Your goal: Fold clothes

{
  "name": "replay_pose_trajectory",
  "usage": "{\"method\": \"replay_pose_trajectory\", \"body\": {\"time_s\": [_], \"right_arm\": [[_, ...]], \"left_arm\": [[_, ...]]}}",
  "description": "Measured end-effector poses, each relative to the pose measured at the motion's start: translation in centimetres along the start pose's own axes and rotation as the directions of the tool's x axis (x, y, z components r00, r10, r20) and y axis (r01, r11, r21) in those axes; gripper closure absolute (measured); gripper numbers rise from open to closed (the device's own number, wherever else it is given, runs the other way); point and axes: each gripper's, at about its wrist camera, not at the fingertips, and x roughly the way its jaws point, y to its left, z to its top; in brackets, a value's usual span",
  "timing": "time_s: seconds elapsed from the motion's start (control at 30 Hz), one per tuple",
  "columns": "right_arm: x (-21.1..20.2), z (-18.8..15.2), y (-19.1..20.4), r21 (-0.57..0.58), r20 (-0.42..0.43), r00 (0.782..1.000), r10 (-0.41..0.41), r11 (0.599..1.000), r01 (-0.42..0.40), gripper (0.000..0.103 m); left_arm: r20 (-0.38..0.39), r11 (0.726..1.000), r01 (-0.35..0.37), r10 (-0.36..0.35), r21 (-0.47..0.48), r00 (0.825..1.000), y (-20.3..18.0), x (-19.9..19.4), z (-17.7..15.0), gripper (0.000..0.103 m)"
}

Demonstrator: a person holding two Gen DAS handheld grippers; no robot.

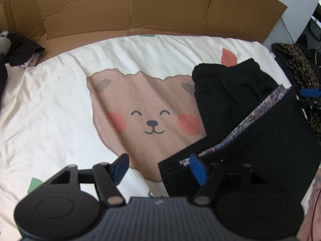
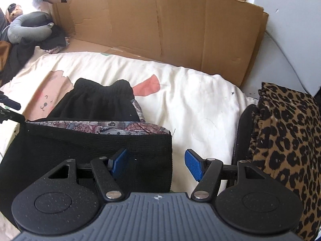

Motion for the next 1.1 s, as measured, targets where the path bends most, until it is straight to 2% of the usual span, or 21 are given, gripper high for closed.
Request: {"method": "replay_pose_trajectory", "body": {"time_s": [0.07,0.2,0.23,0.3,0.33,0.47,0.6,0.63,0.67,0.7,0.73,0.8,0.93,1.1], "right_arm": [[0.3,0.2,-0.1,-0.007,-0.007,1.0,0.011,1.0,-0.011,0.038],[1.2,0.5,-0.5,0.006,-0.027,0.999,0.027,1.0,-0.027,0.043],[1.4,0.6,-0.7,0.017,-0.03,0.999,0.031,0.999,-0.03,0.044],[1.8,0.8,-1.1,0.057,-0.026,0.999,0.047,0.997,-0.045,0.052],[2.0,0.8,-1.4,0.091,-0.021,0.998,0.055,0.994,-0.053,0.052],[2.6,0.8,-2.0,0.177,-0.012,0.997,0.07,0.982,-0.067,0.066],[2.4,0.6,-2.2,0.193,-0.006,0.998,0.067,0.979,-0.065,0.066],[2.3,0.6,-2.3,0.194,-0.004,0.998,0.066,0.979,-0.064,0.067],[2.2,0.5,-2.3,0.193,-0.001,0.998,0.066,0.979,-0.064,0.074],[2.0,0.4,-2.3,0.19,0.001,0.998,0.066,0.98,-0.065,0.086],[2.0,0.4,-2.3,0.185,0.003,0.998,0.066,0.981,-0.065,0.09],[2.0,0.4,-2.2,0.17,0.001,0.998,0.064,0.983,-0.063,0.1],[1.6,0.8,-1.6,0.123,0.017,0.999,0.048,0.991,-0.05,0.101],[1.1,1.8,-1.6,0.118,0.047,0.998,0.034,0.992,-0.04,0.101]], "left_arm": [[-0.005,1.0,0.017,-0.017,-0.004,1.0,0.0,0.0,-0.2,0.045],[-0.014,0.999,0.05,-0.05,-0.021,0.999,0.0,0.3,-0.7,0.047],[-0.016,0.998,0.056,-0.056,-0.026,0.998,0.1,0.4,-0.8,0.05],[-0.022,0.997,0.072,-0.073,-0.038,0.997,0.2,0.6,-1.0,0.06],[-0.027,0.996,0.08,-0.081,-0.044,0.996,0.2,0.8,-1.0,0.063],[-0.034,0.996,0.084,-0.086,-0.043,0.996,0.0,1.1,-1.2,0.066],[-0.039,0.995,0.092,-0.093,-0.03,0.995,-0.2,1.1,-1.6,0.07],[-0.036,0.995,0.094,-0.095,-0.028,0.995,-0.3,1.0,-1.7,0.075],[-0.036,0.995,0.099,-0.1,-0.025,0.994,-0.3,1.0,-1.8,0.077],[-0.037,0.995,0.102,-0.103,-0.02,0.994,-0.3,1.0,-1.8,0.085],[-0.039,0.994,0.104,-0.104,-0.015,0.994,-0.3,1.0,-1.9,0.095],[-0.04,0.995,0.1,-0.101,-0.014,0.994,-0.2,1.0,-1.9,0.099],[-0.007,0.995,0.097,-0.097,-0.021,0.995,0.2,0.3,-1.6,0.1],[0.003,0.996,0.081,-0.081,-0.043,0.997,0.7,0.2,-1.3,0.1]]}}
